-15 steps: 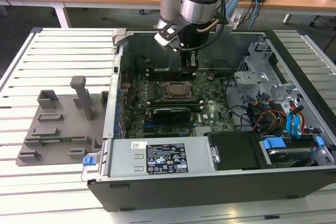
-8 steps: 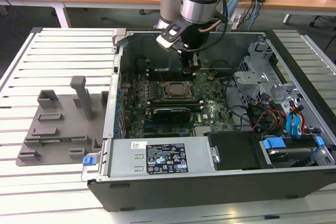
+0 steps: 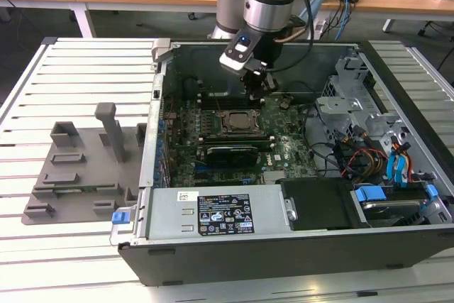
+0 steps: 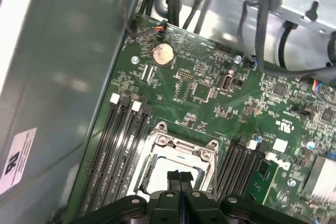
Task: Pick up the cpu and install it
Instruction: 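Install the first cpu locking lever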
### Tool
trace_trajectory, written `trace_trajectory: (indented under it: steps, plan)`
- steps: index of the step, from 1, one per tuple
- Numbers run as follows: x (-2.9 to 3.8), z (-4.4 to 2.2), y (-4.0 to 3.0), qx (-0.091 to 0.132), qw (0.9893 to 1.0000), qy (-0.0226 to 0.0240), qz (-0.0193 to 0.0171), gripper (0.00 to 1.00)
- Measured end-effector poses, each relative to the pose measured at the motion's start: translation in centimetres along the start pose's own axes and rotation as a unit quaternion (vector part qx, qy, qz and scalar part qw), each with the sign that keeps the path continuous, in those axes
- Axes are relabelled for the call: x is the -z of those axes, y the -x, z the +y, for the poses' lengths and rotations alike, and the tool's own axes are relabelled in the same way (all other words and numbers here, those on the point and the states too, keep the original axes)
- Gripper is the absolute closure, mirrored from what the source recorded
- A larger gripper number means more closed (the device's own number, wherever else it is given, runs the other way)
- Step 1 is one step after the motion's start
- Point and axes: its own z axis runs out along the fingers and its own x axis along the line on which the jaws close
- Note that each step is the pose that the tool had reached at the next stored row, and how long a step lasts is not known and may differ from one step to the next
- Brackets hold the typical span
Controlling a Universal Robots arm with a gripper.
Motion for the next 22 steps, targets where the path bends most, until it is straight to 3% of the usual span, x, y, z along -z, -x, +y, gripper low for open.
trace_trajectory:
  steps: [3, 6, 11, 13, 15, 17, 19, 21, 22]
  plan:
    - [0.0, 0.0, 0.0, 0.04, 0.9992, 0.0014, -0.002, 0.89]
    - [0.0, 0.0, 0.0, 0.075, 0.9972, 0.0026, -0.0037, 0.89]
    - [0.0, 0.0, 0.0, 0.135, 0.9908, 0.0048, -0.0065, 0.89]
    - [0.0, 0.0, 0.0, 0.161, 0.9869, 0.0057, -0.0078, 0.89]
    - [0.0, 0.0, 0.0, 0.175, 0.9845, 0.0062, -0.0085, 0.89]
    - [0.0, 0.0, 0.0, 0.202, 0.9794, 0.0071, -0.0097, 0.89]
    - [0.0, 0.0, 0.0, 0.222, 0.975, 0.0078, -0.0107, 0.89]
    - [-0.01, 0.0, 0.0, 0.234, 0.972, 0.0083, -0.0113, 0.89]
    - [0.0, 0.0, 0.0, 0.244, 0.9698, 0.0086, -0.0117, 0.89]
